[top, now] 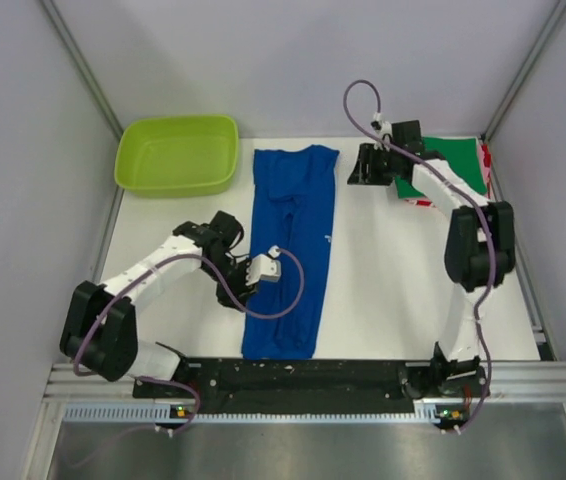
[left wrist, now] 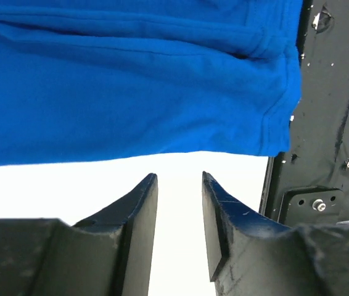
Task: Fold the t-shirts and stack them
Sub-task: Rotate the tshirt 90 degrees, then grab the bottom of the folded rectangular tshirt with both arms
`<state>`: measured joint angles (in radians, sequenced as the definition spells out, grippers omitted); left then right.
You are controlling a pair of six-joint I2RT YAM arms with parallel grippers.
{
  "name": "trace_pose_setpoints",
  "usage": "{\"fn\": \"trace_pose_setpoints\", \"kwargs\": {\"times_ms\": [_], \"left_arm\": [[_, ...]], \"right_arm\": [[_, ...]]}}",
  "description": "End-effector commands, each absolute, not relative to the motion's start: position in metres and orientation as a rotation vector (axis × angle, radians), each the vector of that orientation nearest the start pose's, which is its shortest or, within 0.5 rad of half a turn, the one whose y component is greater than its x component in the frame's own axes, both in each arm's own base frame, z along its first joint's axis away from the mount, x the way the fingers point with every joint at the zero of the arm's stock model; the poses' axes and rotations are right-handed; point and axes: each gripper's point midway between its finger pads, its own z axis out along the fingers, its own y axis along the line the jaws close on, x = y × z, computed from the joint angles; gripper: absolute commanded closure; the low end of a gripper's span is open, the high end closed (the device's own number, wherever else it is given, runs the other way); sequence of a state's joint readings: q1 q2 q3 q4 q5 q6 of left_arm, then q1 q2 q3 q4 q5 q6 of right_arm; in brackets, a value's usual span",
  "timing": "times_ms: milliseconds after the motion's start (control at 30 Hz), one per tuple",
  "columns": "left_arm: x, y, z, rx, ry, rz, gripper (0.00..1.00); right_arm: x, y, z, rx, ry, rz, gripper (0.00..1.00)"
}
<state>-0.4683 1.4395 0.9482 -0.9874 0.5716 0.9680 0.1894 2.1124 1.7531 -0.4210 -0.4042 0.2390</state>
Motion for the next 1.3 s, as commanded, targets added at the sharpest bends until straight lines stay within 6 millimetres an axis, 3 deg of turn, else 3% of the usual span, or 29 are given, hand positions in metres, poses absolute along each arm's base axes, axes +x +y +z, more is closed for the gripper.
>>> {"fn": "trace_pose_setpoints", "kwargs": {"times_ms": [0, 67, 133, 267, 367, 567, 667, 767, 867, 967, 1100, 1167, 1267], "left_arm": [[0.155, -0.156, 0.090, 1.871, 2.026, -0.781, 0.58], [0.148, -0.156, 0.092, 1.874, 1.993, -0.792, 0.52], [0.138, -0.155, 0.087, 1.905, 1.951, -0.808, 0.49], [0.120, -0.153, 0.070, 2.003, 1.798, -0.791, 0.43], [0.110, -0.164, 0.067, 2.053, 1.595, -0.800, 0.39], [0.096, -0.179, 0.051, 2.162, 1.389, -0.803, 0.34], [0.089, -0.176, 0.036, 2.252, 1.379, -0.768, 0.34], [0.088, -0.167, 0.025, 2.314, 1.391, -0.716, 0.34], [0.088, -0.160, 0.020, 2.344, 1.400, -0.691, 0.36], [0.082, -0.160, 0.018, 2.366, 1.412, -0.739, 0.39], [0.077, -0.156, 0.017, 2.392, 1.447, -0.778, 0.54], [0.075, -0.152, 0.017, 2.408, 1.451, -0.770, 0.64], [0.068, -0.149, 0.017, 2.417, 1.451, -0.790, 0.75]], "right_arm": [[0.436, 0.194, 0.190, -0.531, 2.088, 0.642, 0.51], [0.386, 0.209, 0.187, -0.735, 1.991, 0.619, 0.51], [0.324, 0.235, 0.192, -0.973, 1.840, 0.658, 0.51], [0.205, 0.279, 0.166, -1.479, 1.441, 0.740, 0.44], [0.140, 0.281, 0.140, -1.775, 1.158, 0.744, 0.39], [0.098, 0.294, 0.099, -1.978, 1.066, 0.721, 0.39], [0.089, 0.308, 0.085, -2.023, 1.072, 0.720, 0.47], [0.085, 0.318, 0.077, -2.036, 1.024, 0.715, 0.47], [0.093, 0.321, 0.066, -2.077, 1.010, 0.655, 0.46], [0.088, 0.320, 0.051, -2.185, 0.991, 0.662, 0.45], [0.065, 0.296, 0.015, -2.443, 0.991, 0.657, 0.48], [0.060, 0.283, 0.002, -2.517, 1.029, 0.625, 0.60], [0.052, 0.271, -0.002, -2.555, 1.048, 0.620, 0.95]]}}
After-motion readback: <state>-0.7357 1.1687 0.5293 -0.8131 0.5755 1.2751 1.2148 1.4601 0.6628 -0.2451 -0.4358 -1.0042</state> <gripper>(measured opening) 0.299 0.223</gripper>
